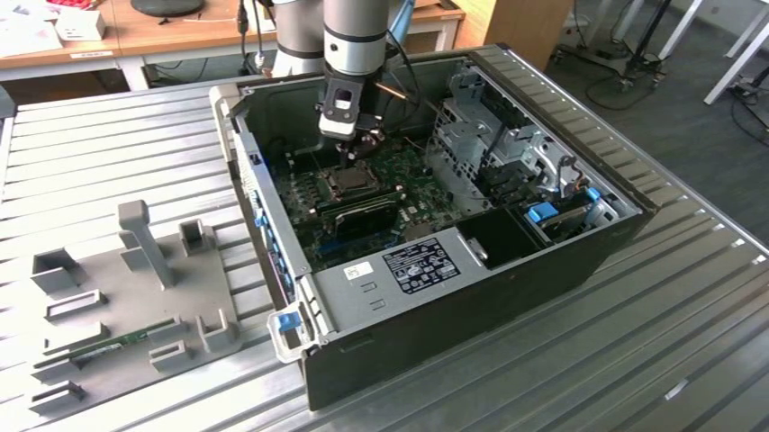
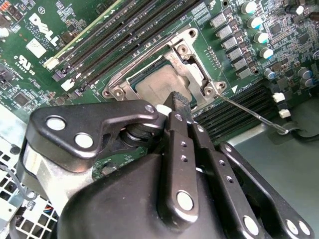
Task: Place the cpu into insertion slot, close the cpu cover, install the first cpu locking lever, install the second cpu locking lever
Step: 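Close the cpu cover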
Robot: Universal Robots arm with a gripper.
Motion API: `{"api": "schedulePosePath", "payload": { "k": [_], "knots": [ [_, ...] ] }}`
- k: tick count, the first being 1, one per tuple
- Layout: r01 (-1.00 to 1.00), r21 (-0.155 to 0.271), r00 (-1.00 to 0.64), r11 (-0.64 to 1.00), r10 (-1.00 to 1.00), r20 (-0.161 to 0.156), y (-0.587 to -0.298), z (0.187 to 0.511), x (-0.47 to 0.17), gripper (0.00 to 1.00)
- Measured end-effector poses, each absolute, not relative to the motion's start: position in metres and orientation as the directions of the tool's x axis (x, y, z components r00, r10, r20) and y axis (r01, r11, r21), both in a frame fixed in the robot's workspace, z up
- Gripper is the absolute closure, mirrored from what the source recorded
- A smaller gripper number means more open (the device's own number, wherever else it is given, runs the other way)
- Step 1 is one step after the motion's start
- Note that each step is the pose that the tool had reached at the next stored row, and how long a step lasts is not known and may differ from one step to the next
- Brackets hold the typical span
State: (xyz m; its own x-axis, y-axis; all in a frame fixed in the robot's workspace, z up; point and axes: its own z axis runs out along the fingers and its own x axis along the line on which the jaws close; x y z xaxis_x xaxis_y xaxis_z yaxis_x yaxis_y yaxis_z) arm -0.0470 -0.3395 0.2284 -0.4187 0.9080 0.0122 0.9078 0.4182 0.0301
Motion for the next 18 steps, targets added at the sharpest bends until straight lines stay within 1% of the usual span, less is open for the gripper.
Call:
{"api": "schedulePosePath", "payload": {
  "k": [13,18],
  "knots": [
    [0.885,0.03,-0.466,0.466,0.885,0.012,-0.3395,0.2285,-0.047,0.9],
    [0.848,0.03,-0.53,0.53,0.848,0.012,-0.3395,0.2284,-0.047,0.9]
  ]
}}
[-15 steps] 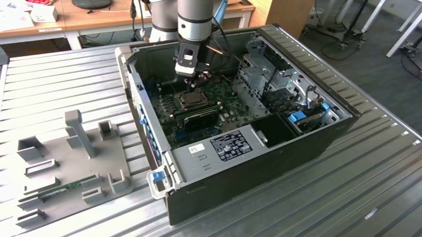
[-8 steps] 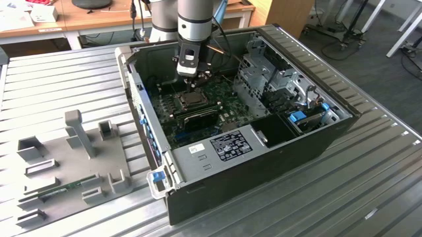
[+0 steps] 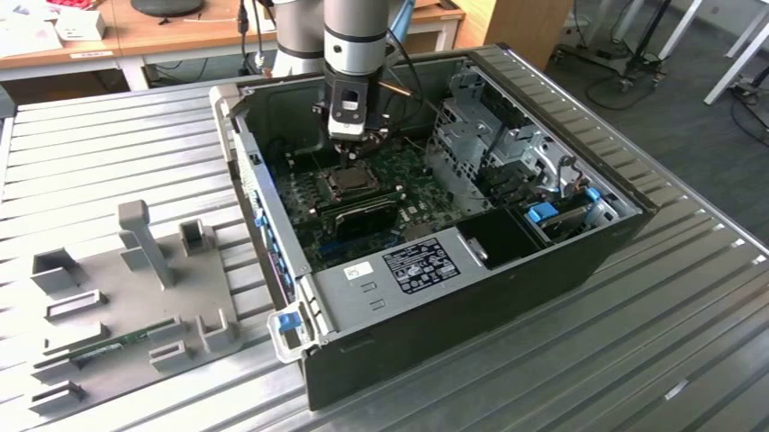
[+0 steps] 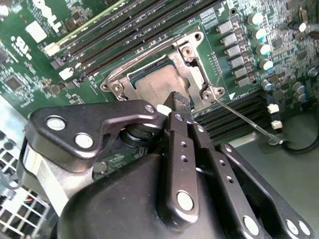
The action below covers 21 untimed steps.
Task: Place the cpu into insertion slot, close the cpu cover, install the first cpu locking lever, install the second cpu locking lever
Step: 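Close the cpu cover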
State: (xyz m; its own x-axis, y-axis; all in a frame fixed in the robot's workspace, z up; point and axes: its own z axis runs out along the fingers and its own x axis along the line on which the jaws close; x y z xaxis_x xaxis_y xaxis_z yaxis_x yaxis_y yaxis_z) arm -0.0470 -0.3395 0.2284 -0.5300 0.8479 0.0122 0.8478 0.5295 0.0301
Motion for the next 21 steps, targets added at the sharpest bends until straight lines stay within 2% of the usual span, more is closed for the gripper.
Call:
{"api": "schedulePosePath", "payload": {
  "k": [21],
  "knots": [
    [0.794,0.03,-0.608,0.607,0.794,0.012,-0.3395,0.2284,-0.047,0.9]
  ]
}}
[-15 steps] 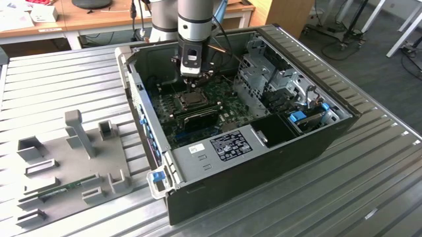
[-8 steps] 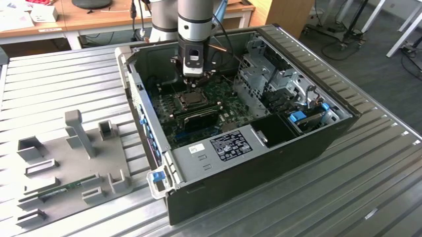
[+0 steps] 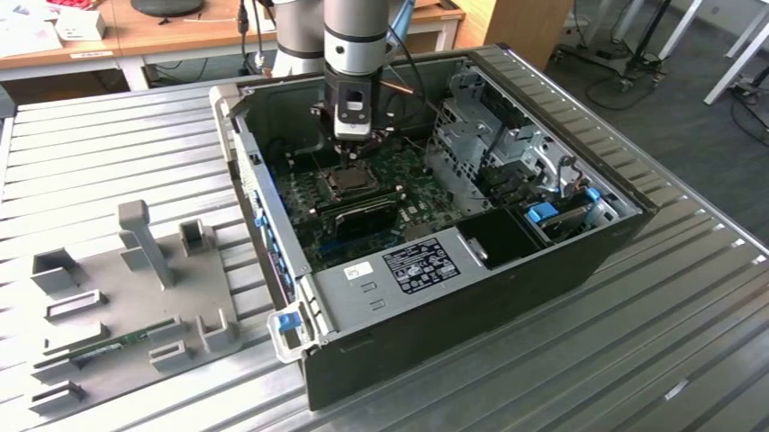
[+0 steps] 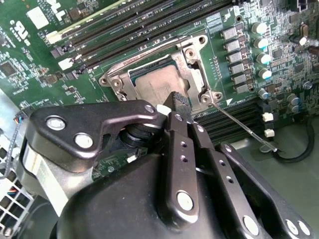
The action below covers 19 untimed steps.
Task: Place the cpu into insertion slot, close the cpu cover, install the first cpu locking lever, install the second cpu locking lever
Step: 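Close the cpu cover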
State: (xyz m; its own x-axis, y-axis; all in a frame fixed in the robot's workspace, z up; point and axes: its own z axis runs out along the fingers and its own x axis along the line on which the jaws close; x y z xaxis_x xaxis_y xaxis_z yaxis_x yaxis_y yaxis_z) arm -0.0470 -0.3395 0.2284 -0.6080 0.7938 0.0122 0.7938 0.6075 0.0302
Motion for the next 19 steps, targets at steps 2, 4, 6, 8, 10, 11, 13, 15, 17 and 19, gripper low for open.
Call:
{"api": "schedulePosePath", "payload": {
  "k": [2,4,6,8,10,11,13,15,17,19],
  "knots": [
    [0.777,0.03,-0.63,0.629,0.777,0.012,-0.3395,0.2284,-0.047,0.9],
    [0.769,0.03,-0.638,0.638,0.77,0.012,-0.3395,0.2284,-0.047,0.9],
    [0.769,0.03,-0.639,0.638,0.769,0.012,-0.3395,0.2284,-0.047,0.9],
    [0.769,0.03,-0.639,0.639,0.769,0.012,-0.3395,0.2284,-0.047,0.9],
    [0.768,0.03,-0.64,0.64,0.768,0.012,-0.3395,0.2284,-0.047,0.9],
    [0.765,0.03,-0.644,0.643,0.765,0.012,-0.3395,0.2284,-0.047,0.9],
    [0.755,0.03,-0.656,0.655,0.755,0.012,-0.3395,0.2284,-0.047,0.9],
    [0.754,0.03,-0.657,0.656,0.754,0.012,-0.3395,0.2284,-0.047,0.9],
    [0.754,0.03,-0.657,0.657,0.754,0.012,-0.3395,0.2284,-0.047,0.9],
    [0.754,0.03,-0.657,0.657,0.754,0.012,-0.3395,0.2284,-0.047,0.9]
  ]
}}
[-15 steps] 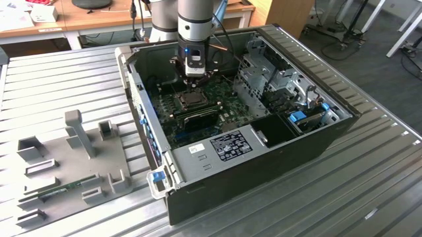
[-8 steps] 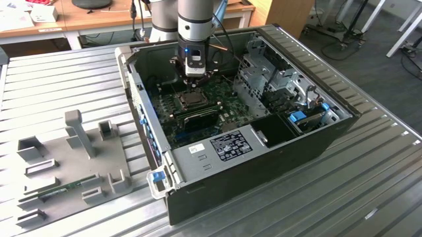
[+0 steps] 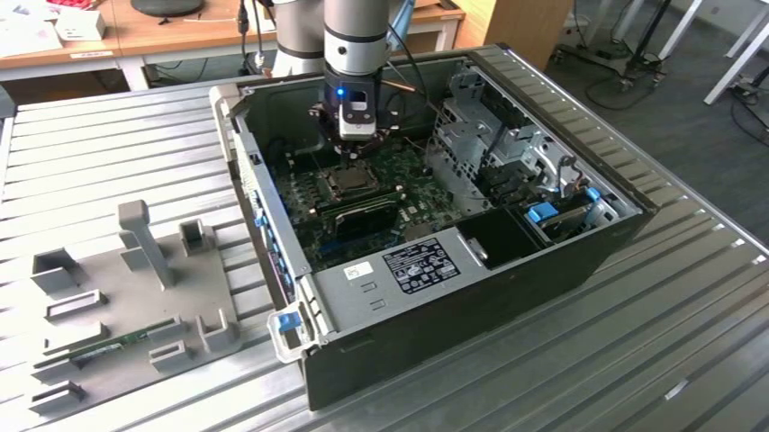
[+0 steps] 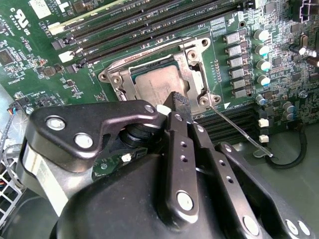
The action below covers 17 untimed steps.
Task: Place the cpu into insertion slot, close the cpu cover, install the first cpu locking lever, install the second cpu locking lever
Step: 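Close the cpu cover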
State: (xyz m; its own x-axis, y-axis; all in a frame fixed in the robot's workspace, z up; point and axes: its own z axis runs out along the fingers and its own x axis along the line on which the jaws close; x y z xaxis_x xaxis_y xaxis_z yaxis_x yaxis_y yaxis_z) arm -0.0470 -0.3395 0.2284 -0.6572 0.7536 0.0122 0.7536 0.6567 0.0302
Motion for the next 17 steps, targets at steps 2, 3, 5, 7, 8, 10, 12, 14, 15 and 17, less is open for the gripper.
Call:
{"api": "schedulePosePath", "payload": {
  "k": [2,3,5,7,8,10,12,14,15,17],
  "knots": [
    [0.752,0.03,-0.659,0.658,0.752,0.012,-0.3395,0.2284,-0.047,0.9],
    [0.75,0.03,-0.661,0.661,0.75,0.012,-0.3395,0.2284,-0.047,0.9],
    [0.746,0.03,-0.665,0.665,0.746,0.012,-0.3395,0.2284,-0.047,0.9],
    [0.741,0.03,-0.671,0.671,0.741,0.012,-0.3395,0.2284,-0.047,0.9],
    [0.739,0.03,-0.673,0.673,0.739,0.012,-0.3395,0.2284,-0.047,0.9],
    [0.739,0.03,-0.674,0.673,0.739,0.012,-0.3395,0.2284,-0.047,0.9],
    [0.739,0.03,-0.674,0.674,0.739,0.012,-0.3395,0.2284,-0.047,0.9],
    [0.738,0.03,-0.674,0.674,0.738,0.012,-0.3395,0.2284,-0.047,0.9],
    [0.738,0.03,-0.675,0.674,0.738,0.012,-0.3395,0.2284,-0.047,0.9],
    [0.735,0.03,-0.677,0.677,0.735,0.012,-0.3395,0.2284,-0.047,0.9]
  ]
}}
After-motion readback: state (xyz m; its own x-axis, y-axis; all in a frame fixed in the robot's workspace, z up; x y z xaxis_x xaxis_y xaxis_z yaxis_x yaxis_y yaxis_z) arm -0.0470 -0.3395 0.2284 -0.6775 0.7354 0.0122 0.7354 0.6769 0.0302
